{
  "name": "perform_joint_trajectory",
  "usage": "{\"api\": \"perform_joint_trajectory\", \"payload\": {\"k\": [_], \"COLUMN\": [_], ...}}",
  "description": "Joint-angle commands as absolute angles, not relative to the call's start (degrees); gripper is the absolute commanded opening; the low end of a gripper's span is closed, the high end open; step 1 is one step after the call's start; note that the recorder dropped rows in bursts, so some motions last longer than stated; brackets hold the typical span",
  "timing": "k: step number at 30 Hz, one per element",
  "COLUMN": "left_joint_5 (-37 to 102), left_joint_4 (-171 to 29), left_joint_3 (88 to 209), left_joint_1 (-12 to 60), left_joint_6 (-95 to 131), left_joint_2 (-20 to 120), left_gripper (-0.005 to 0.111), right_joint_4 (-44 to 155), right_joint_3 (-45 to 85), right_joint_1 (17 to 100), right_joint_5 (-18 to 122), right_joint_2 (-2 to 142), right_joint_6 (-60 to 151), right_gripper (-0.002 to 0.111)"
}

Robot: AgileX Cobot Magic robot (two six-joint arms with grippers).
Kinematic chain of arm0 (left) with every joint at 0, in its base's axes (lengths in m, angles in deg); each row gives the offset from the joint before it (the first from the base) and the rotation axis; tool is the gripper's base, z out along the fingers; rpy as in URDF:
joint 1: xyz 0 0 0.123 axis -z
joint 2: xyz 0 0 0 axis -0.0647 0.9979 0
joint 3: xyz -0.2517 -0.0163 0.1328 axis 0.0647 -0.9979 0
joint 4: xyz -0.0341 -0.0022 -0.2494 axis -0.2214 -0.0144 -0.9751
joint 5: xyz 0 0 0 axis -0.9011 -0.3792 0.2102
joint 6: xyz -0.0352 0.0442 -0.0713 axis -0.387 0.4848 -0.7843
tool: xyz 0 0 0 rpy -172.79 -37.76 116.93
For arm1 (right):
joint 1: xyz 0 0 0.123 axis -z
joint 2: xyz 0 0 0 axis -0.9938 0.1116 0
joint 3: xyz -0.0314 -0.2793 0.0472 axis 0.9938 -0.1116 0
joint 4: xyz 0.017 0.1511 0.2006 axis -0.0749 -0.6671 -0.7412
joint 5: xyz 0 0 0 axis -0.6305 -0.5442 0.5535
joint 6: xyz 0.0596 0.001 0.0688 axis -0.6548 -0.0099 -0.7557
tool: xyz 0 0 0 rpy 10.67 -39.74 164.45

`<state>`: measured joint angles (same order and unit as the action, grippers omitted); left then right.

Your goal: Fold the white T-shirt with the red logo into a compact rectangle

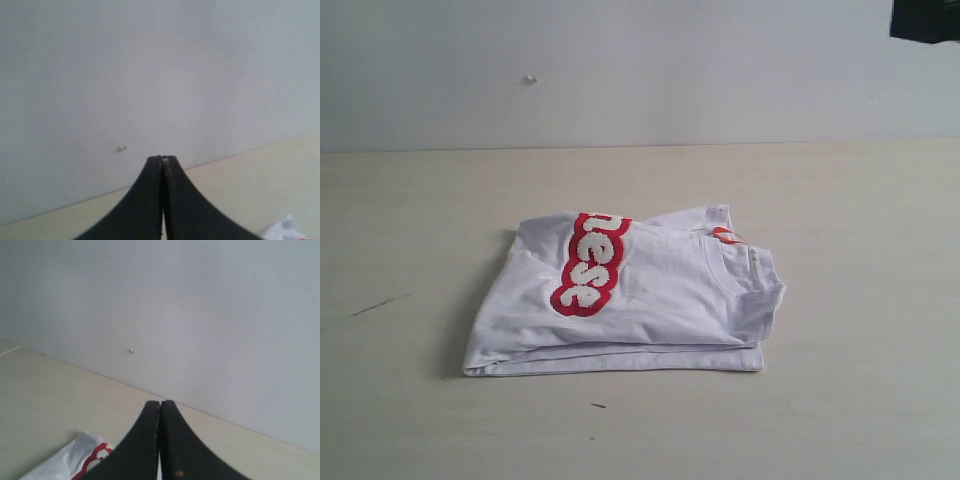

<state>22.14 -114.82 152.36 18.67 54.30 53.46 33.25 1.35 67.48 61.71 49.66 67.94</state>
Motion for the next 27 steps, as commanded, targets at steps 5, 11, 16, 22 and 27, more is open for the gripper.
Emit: {"api": "perform_joint_trajectory", "payload": {"k": [5, 11, 16, 22, 27], "left_joint_5": [28.67, 28.76, 30.91, 31.46, 32.49], "left_joint_4": [-115.75, -115.75, -115.97, -116.84, -116.84], "left_joint_3": [146.42, 142.99, 140.27, 135.51, 133.37], "left_joint_1": [19.08, 19.08, 19.08, 19.08, 19.08], "left_joint_6": [53.76, 53.76, 53.46, 52.18, 51.95], "left_joint_2": [44.52, 37.06, 30.7, 22.21, 15.57], "left_gripper": [0.0, 0.0, 0.0, 0.0, 0.0], "right_joint_4": [33.47, 33.47, 33.05, 33.05, 33.05], "right_joint_3": [-0.95, -3.72, -5.79, -7.18, -9.94], "right_joint_1": [67.41, 67.41, 67.41, 67.41, 67.41], "right_joint_5": [58.67, 56.33, 55.17, 54.66, 51.28], "right_joint_2": [41.65, 36.53, 32.35, 27.13, 21.52], "right_joint_6": [67.37, 67.37, 67.37, 65.99, 64.43], "right_gripper": [0.0, 0.0, 0.0, 0.0, 0.0]}}
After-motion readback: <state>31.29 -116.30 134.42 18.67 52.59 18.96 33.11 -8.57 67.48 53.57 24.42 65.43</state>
